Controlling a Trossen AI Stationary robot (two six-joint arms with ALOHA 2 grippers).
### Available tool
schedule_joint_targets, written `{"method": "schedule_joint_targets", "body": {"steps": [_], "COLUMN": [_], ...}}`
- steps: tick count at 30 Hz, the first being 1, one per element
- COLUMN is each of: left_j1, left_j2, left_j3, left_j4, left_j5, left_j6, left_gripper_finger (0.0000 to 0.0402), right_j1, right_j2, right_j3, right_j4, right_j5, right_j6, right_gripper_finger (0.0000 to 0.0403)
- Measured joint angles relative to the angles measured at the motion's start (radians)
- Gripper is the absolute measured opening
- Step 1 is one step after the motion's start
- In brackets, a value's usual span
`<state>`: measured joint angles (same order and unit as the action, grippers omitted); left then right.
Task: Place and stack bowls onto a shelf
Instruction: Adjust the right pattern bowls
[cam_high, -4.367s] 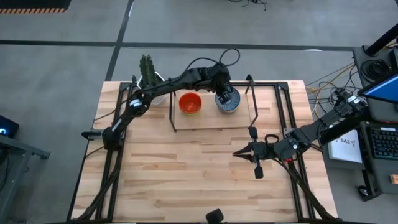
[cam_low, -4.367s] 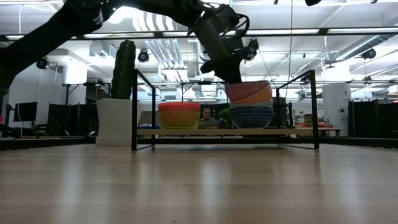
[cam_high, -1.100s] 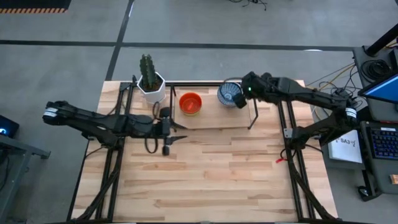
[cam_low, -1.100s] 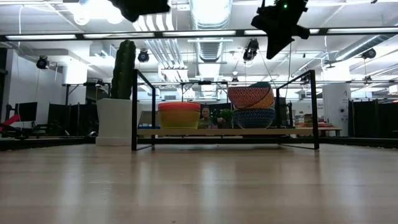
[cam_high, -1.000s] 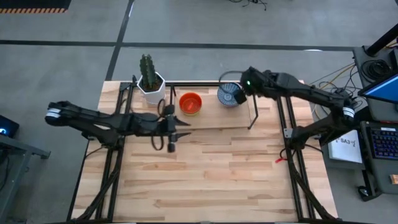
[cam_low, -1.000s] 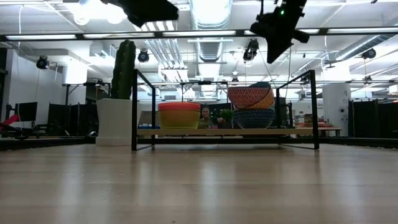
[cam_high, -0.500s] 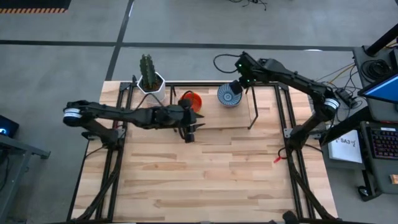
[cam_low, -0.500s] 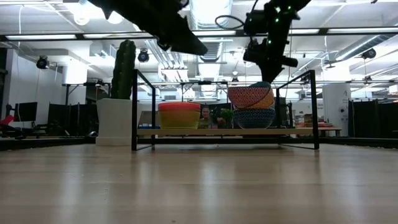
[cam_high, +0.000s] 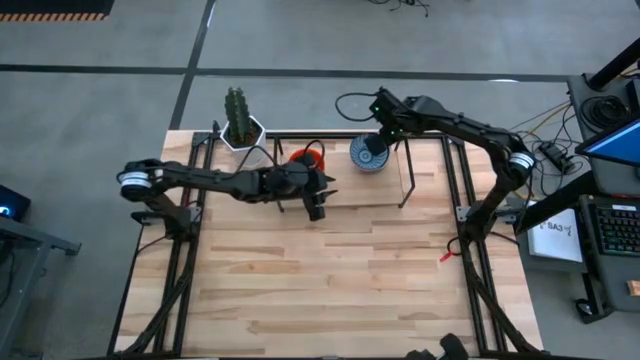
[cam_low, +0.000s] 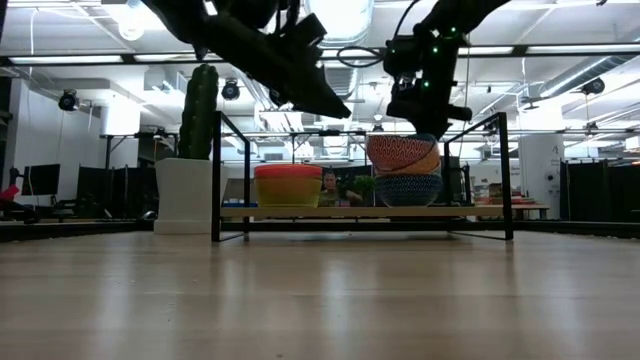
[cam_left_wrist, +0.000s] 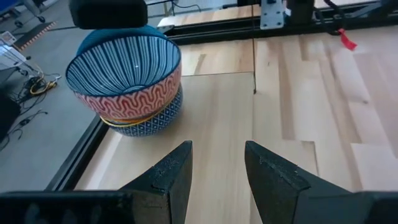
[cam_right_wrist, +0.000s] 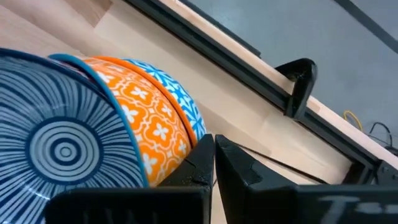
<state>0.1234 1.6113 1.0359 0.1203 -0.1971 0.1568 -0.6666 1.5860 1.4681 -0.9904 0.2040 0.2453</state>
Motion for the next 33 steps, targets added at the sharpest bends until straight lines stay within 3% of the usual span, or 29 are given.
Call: {"method": "schedule_joint_targets", "body": {"steps": [23,33], "left_j1": [0.011,0.012], "left_j2": [0.022,0.02], "left_j3": [0.0,0.0], "left_j4": [0.022,0.094], "left_j5": [-0.001,0.049], "left_j6": [0.006,0.239], "left_gripper_finger": [0.013,0.013], "right_j1": [0.018,0.026], "right_j2": [0.02,0.02], "right_j3": [-0.01,-0.011], "right_j4": [0.04,0.045], "right_j5": [-0.171,-0.19], "right_j6": [-0.012,-0.019], "right_gripper_finger": [0.0008,0.0009]}}
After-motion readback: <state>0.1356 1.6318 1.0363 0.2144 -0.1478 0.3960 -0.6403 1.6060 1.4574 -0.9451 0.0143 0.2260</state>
